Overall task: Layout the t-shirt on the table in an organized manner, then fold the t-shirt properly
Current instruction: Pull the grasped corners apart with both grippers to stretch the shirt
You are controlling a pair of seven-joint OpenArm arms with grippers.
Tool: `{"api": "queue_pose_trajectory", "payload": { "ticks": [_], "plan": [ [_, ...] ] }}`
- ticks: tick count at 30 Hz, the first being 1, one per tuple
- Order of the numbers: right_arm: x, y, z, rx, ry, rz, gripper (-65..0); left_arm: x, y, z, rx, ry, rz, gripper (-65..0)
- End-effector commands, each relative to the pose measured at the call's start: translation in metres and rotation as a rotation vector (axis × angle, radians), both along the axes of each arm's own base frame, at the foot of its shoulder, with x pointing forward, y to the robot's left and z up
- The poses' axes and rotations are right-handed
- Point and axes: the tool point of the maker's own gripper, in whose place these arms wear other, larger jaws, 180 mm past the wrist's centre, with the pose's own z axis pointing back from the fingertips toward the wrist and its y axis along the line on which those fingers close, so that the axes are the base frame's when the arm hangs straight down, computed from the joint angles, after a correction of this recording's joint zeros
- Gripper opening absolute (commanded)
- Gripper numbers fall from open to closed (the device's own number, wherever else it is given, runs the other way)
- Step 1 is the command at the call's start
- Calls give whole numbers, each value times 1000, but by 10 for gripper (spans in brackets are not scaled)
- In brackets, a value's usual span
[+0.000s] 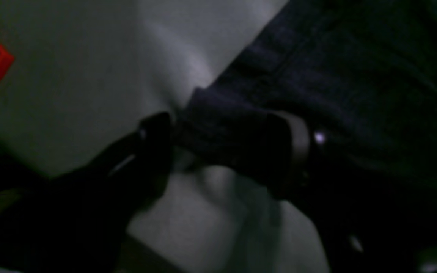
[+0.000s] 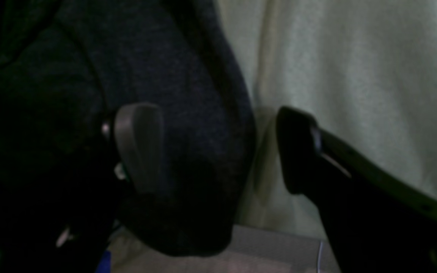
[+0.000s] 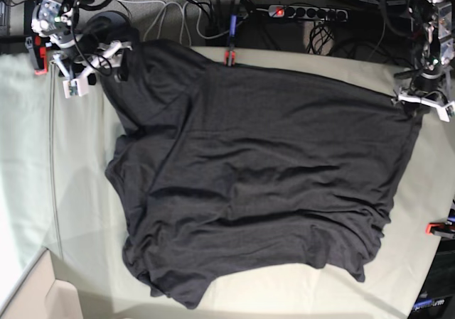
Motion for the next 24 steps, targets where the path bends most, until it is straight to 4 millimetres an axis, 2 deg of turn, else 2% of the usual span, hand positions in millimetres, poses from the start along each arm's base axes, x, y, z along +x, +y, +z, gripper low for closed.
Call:
{"api": "queue_pose_trajectory", "payload": {
  "ticks": [1,3,7,9,11,13,16,18,20,24],
  "plan": [
    [0,-3,2,-8,-3,4,-238,-11,-14,-14,-70,70,-17,-350],
    [0,-3,2,-8,-4,4,-298,-11,-13,-14,-70,70,-16,-410],
    [6,-1,3,-6,-11,7,-507,-5,-14,-11,-71,58,-18,-418],
    [9,-2,5,-7,-17,5,-576,-3,-13,-11,-71,56,-17,-419],
    [10,-2,5,-7,-18,5,-617,-4,-13,-11,-71,57,-17,-420],
    [9,-3,5,-10,-18,5,-650,-5,-13,-12,-72,60,-17,-421],
    [9,-4,7,-15,-20,5,-650,-6,-17,-14,-82,61,-13,-447],
    [0,-12,6,-25,-11,-17,-650,-6,-24,-15,-94,55,-13,-527],
    [-3,-24,13,-51,-24,-45,-650,-9,-26,-13,-91,54,-24,-649],
    [-11,-45,34,-115,-53,-78,-650,-6,-36,3,-83,16,-64,-639]
  ]
}}
